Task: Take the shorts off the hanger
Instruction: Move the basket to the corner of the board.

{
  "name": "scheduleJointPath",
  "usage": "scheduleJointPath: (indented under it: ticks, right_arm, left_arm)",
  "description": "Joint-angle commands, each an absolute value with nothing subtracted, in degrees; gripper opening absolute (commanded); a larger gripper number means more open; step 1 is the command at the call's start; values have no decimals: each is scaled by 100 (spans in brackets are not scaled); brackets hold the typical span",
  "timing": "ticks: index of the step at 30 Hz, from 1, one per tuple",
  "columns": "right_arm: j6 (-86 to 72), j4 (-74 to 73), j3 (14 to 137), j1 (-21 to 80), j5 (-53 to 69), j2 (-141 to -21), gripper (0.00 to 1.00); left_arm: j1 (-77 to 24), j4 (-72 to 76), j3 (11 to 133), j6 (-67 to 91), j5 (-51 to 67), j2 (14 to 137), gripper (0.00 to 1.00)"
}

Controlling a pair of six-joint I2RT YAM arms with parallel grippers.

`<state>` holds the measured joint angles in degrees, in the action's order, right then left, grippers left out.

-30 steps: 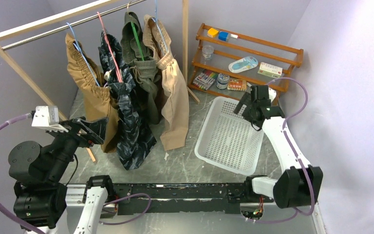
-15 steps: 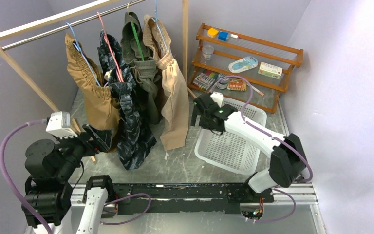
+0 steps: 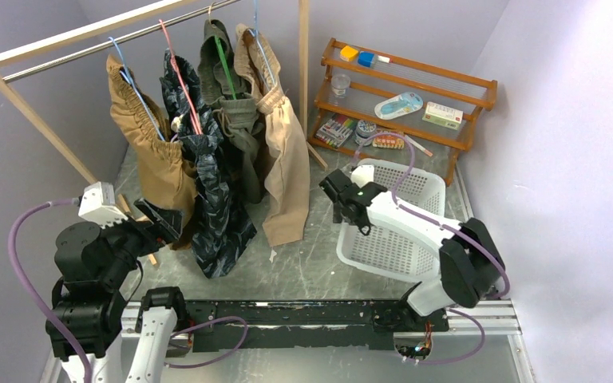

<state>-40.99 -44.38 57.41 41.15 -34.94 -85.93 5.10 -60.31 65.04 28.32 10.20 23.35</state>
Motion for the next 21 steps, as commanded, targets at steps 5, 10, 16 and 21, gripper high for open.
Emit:
scheduleJointPath:
  ticks: [5, 10, 16, 21]
  right_arm:
    - [-3852, -5091, 5629, 3641, -4291, -7831, 100]
    - [-3719, -4993, 6224, 3647, -3178, -7284, 100]
    - [-3769, -2841, 5639, 3656, -192, -6832, 100]
    - [-3869, -2648, 5862, 3874, 98, -7563, 100]
  left_arm:
    - [580, -5854, 6443, 2909, 782, 2267, 93]
    - [580, -5814, 6413, 2941, 756, 2255, 93]
    - [580, -5781, 6402, 2971, 758, 2240, 93]
    - [580, -5822, 6466, 2945, 704, 2241, 93]
